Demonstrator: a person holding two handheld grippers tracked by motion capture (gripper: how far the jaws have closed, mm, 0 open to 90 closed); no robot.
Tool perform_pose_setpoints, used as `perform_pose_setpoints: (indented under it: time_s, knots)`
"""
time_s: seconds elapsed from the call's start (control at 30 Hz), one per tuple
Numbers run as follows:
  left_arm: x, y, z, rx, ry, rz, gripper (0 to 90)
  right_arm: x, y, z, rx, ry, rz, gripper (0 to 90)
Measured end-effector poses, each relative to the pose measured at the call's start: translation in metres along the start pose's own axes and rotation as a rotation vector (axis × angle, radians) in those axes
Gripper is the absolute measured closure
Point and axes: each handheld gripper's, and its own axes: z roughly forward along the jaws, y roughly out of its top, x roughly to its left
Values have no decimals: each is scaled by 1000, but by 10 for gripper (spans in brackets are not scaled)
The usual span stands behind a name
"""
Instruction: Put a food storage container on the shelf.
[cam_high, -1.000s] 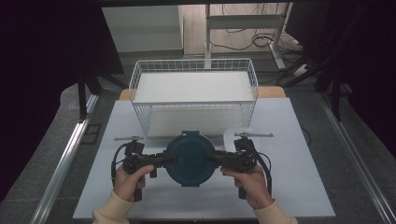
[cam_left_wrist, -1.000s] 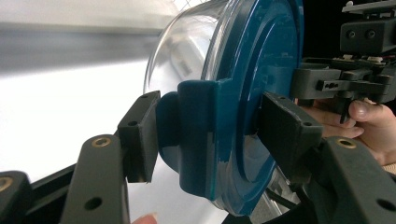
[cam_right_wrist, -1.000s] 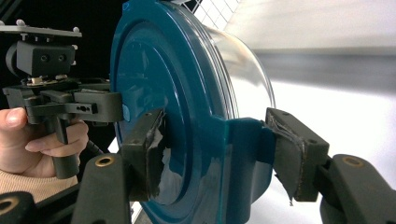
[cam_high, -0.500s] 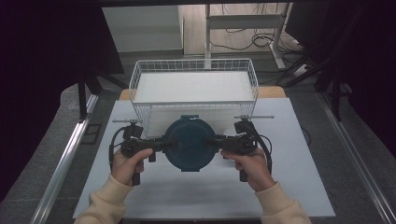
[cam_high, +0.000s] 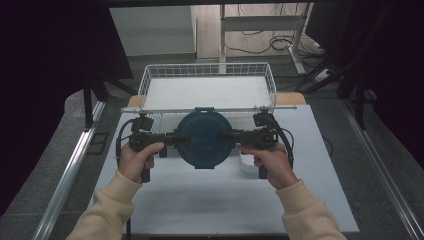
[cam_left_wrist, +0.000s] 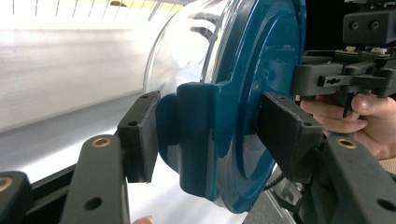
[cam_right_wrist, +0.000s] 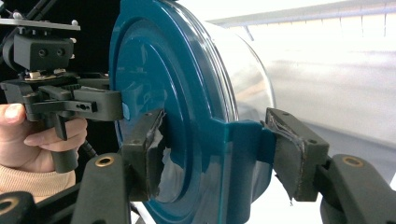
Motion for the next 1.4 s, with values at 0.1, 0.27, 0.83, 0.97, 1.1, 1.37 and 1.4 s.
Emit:
perform_pose_setpoints:
  time_s: [0.1,0.27,0.83,0.97,1.1,1.37,1.4]
  knots:
    - [0,5,-1,-2,-12,-2,409,3,6,-3,-8,-10,-14,396]
    - [-3,14,-2,-10,-12,8,409,6,16,-6,-7,-14,-25,396]
    - [-13,60,-12,-29,0,47,407,15,62,-11,-11,-6,-61,398]
    - [-10,71,-11,-27,-1,46,407,13,73,-10,-11,-3,-64,400]
    - [-7,80,-11,-34,-1,50,407,11,83,-7,-12,-3,-60,400]
    - [2,100,-9,-32,-2,45,407,5,104,0,-9,-1,-64,401]
    - [3,102,-8,-31,-3,44,407,5,106,1,-6,-1,-62,401]
